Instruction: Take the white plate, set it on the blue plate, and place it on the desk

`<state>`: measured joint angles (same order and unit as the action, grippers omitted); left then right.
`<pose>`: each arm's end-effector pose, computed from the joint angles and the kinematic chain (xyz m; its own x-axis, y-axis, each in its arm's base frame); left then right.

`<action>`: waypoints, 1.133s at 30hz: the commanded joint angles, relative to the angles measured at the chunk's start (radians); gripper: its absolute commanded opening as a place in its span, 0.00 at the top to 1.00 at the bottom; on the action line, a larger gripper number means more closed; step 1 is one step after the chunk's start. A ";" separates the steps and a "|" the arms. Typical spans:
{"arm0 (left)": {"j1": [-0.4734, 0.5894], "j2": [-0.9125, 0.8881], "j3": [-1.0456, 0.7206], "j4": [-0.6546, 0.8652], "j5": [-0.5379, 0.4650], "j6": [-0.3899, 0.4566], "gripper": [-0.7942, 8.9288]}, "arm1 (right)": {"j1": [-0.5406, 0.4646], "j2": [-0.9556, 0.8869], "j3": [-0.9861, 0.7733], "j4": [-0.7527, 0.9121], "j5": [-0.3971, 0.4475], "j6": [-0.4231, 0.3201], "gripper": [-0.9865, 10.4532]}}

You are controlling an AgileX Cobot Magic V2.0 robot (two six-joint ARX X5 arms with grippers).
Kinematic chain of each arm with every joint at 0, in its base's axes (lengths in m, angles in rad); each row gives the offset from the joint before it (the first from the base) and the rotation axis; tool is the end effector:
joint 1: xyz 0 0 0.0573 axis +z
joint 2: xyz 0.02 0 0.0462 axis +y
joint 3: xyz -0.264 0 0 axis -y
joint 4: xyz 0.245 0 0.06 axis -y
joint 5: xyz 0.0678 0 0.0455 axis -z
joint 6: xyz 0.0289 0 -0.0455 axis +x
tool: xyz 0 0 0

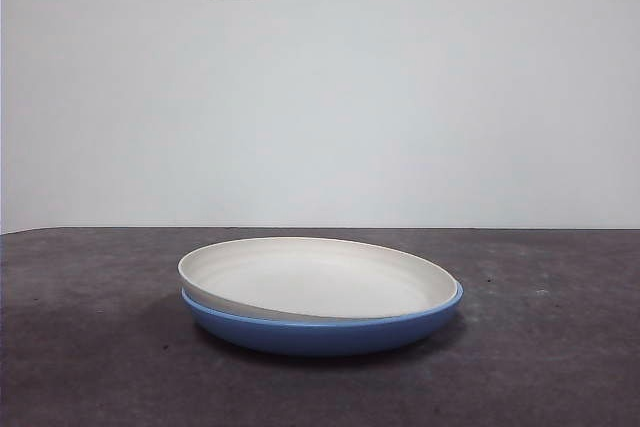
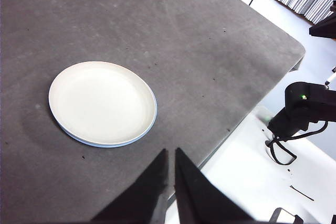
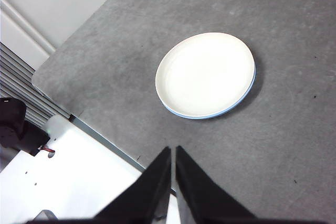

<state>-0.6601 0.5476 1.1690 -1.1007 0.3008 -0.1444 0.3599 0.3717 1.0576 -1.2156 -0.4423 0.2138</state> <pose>0.0291 -0.0335 0.3884 0.4878 -0.7537 -0.4405 0.7327 0.6278 -0.2629 0.0019 0.0139 0.3535 0.5792 0.6753 -0.4567 -0.5485 0.7372 0.3944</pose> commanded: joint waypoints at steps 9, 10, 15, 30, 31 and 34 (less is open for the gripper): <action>0.257 -0.043 -0.261 0.316 0.071 0.018 0.90 | 0.005 0.004 0.013 0.011 -0.002 -0.006 0.91; 0.295 -0.060 -0.318 0.389 0.064 0.033 0.90 | 0.005 0.004 0.013 0.011 -0.002 -0.006 0.91; 0.452 -0.189 -0.658 0.772 0.049 0.027 0.90 | 0.004 0.004 0.013 0.011 -0.002 -0.006 0.91; 0.561 -0.460 -1.138 0.934 -0.354 -0.022 0.90 | 0.004 0.004 0.013 0.011 -0.002 -0.006 0.91; 0.568 -0.464 -1.142 0.929 -0.354 -0.022 0.90 | 0.004 0.004 0.013 0.011 -0.002 -0.006 0.91; 0.582 -0.473 -1.158 0.924 -0.355 -0.019 0.90 | 0.004 0.004 0.013 0.011 -0.002 -0.006 0.91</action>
<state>-0.0803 0.0776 0.0326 -0.1806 -0.0509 -0.1673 0.3595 0.3717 1.0576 -1.2156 -0.4423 0.2138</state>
